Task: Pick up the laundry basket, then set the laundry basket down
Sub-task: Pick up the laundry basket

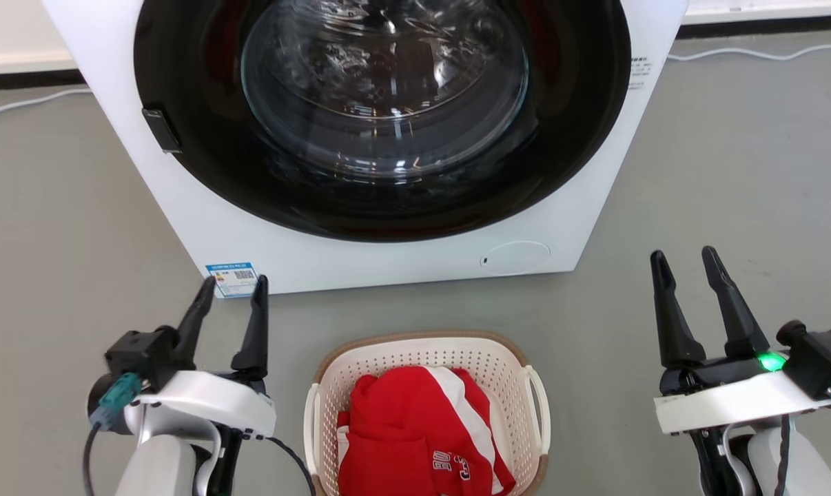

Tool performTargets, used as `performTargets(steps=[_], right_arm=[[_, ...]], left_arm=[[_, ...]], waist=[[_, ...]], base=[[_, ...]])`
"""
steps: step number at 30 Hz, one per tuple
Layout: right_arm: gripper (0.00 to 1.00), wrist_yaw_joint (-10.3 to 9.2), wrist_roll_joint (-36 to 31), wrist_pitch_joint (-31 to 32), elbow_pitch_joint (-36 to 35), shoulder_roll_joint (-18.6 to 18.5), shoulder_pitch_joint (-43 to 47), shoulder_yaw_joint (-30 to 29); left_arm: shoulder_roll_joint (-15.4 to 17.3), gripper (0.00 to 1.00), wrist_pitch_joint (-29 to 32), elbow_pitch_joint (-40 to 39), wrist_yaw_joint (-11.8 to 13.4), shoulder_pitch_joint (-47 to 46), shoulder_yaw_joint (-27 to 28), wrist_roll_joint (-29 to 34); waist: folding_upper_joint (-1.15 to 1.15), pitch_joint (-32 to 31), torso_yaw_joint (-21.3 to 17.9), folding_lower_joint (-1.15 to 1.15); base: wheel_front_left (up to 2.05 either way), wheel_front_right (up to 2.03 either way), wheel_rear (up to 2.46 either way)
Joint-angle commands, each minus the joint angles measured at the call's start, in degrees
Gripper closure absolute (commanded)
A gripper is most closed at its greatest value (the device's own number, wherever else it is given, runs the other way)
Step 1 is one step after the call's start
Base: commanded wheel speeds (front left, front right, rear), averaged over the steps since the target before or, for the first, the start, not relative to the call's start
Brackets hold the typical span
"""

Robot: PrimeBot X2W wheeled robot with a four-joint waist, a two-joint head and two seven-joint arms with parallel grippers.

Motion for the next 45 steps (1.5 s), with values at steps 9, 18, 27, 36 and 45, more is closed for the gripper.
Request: performTargets(steps=[9,18,27,36,45], right_arm=[[0.00,0.41,-1.9,-0.8,-1.1,-0.4,1.2,-1.4],[0.00,0.41,-3.3,-0.8,-0.9,-1.0,1.5,-2.3],[0.00,0.41,-3.9,-0.8,-0.7,-1.2,1.5,-2.0],[0.00,0.41,-4.3,-0.8,-0.2,-1.6,1.4,-1.4],[0.00,0.41,-4.3,-0.8,-0.1,-1.7,1.5,-1.2]], left_arm=[[0.0,0.00,-0.3,-8.6,-0.3,4.7,3.7,1.1],[-0.6,0.00,-0.3,-10.1,-0.3,6.6,4.6,1.6],[-0.8,0.00,-0.3,-10.2,-0.3,6.7,4.1,2.2],[-1.0,0.00,-0.3,-10.0,-0.3,6.8,4.0,2.4],[-1.2,0.00,-0.3,-9.6,-0.3,6.9,4.0,2.3]], waist=[[0.00,-1.7,0.1,0.00],[0.00,-2.2,0.3,0.00],[0.00,-2.2,0.5,0.00],[0.00,-2.1,0.5,0.00],[0.00,-2.0,0.4,0.00]], base=[[0.00,0.00,0.00],[0.00,0.00,0.00],[0.00,0.00,0.00],[0.00,0.00,0.00],[0.00,0.00,0.00]])
